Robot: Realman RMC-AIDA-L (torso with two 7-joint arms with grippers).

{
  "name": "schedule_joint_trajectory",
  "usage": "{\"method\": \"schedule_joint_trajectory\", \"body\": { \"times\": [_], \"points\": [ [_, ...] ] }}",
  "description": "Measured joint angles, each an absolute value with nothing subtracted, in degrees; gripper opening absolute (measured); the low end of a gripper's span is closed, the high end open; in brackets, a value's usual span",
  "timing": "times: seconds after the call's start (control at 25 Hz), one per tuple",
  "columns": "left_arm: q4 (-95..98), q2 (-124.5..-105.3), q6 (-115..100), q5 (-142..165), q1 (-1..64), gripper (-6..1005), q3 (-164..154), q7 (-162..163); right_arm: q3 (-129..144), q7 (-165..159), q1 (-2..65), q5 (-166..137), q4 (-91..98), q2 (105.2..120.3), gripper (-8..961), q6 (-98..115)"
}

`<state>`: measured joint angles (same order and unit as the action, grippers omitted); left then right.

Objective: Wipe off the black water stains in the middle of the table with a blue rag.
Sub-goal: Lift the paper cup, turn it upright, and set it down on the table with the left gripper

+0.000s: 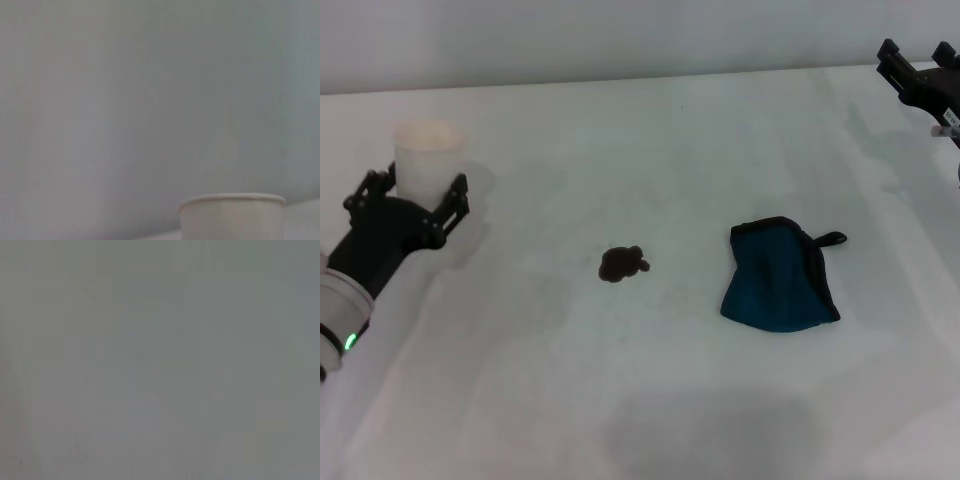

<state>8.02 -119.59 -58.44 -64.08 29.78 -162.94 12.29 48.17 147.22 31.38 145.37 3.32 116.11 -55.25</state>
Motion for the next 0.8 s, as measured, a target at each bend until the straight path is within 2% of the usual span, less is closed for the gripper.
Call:
{"method": "schedule_joint_trajectory", "body": {
  "times": [0.8],
  "points": [
    [10.0,-119.73,-52.5,-64.3,28.6,765,-162.9,11.9,48.2,147.2,31.1,145.4,3.2,116.02,841,-55.1]
  ]
}}
